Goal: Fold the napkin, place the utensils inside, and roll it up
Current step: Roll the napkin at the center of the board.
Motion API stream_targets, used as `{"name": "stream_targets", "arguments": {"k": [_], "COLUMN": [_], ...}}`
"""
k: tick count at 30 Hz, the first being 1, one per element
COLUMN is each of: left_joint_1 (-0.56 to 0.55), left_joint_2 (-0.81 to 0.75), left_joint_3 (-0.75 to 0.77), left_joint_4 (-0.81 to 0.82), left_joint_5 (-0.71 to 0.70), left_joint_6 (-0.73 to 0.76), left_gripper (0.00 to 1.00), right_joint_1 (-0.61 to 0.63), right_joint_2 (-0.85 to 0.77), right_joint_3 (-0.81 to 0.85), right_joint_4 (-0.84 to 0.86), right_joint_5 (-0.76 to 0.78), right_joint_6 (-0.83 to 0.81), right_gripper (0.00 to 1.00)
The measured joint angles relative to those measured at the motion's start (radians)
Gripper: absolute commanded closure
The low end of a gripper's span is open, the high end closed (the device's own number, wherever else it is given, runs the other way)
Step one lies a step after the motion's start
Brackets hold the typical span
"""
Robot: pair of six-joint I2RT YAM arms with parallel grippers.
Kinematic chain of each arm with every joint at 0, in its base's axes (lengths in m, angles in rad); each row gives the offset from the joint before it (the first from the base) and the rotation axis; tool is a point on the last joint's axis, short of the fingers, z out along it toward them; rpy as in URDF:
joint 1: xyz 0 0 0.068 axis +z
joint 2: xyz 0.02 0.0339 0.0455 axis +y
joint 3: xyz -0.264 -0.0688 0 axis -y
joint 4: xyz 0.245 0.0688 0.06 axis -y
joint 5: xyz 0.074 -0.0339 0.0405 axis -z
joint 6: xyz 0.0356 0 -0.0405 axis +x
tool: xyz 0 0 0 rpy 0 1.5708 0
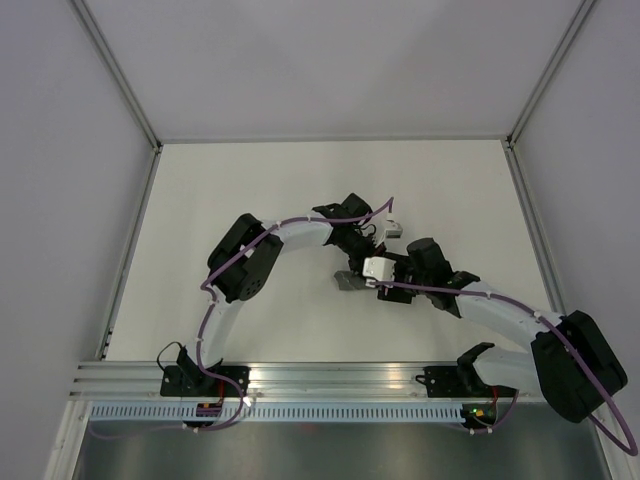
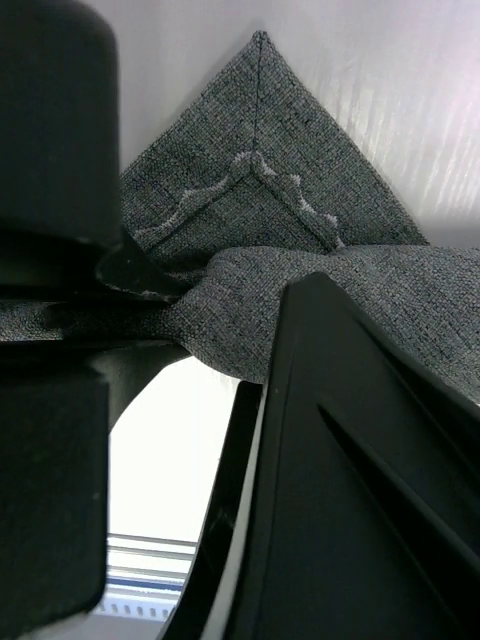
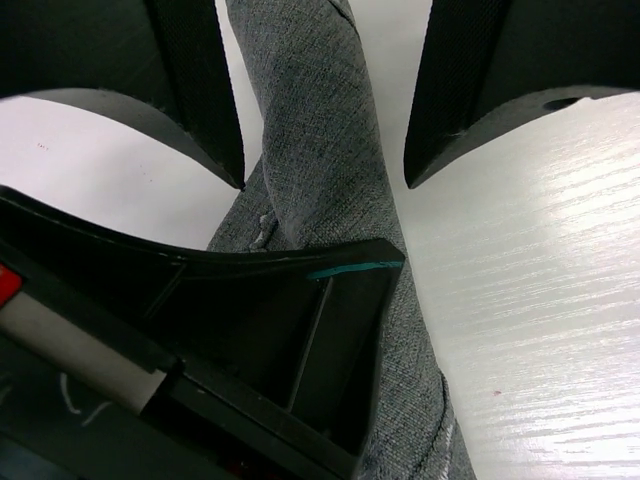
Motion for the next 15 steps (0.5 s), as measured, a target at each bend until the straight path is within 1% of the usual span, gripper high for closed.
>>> {"name": "stream_targets", "arguments": {"k": [2, 4, 5, 6, 10, 15], "left_joint_1": [0.0, 0.0, 0.0, 0.001, 0.006, 0.01], "left_joint_2": [0.001, 0.002, 0.002, 0.004, 0.014, 0.015], "left_joint_3": [0.002, 0.003, 0.004, 0.006, 0.019, 0.022], "left_joint_4": [-0.011, -0.025, -0.03, -0.035, -0.049, -0.06], "left_joint_5": [0.0, 0.004, 0.005, 0.005, 0.012, 0.024], "left_joint_6": [-0.001, -0.002, -0.003, -0.005, -0.013, -0.021], "left_gripper": [0.85, 0.8, 0.75, 0.73, 0.62, 0.57], "right_joint_1": [0.01, 0.015, 0.017, 0.018, 0.02, 0.02], "right_joint_2": [0.016, 0.032, 0.039, 0.043, 0.049, 0.058], "right_joint_3": [0.0, 0.0, 0.0, 0.0, 0.0, 0.002], "right_joint_4": [0.009, 0.013, 0.013, 0.014, 0.009, 0.004], "right_joint_5": [0.013, 0.02, 0.023, 0.024, 0.022, 0.015], "right_joint_6": [0.003, 0.006, 0.008, 0.01, 0.025, 0.032], "right_gripper": [0.34, 0.39, 0.47, 0.5, 0.56, 0.6]}}
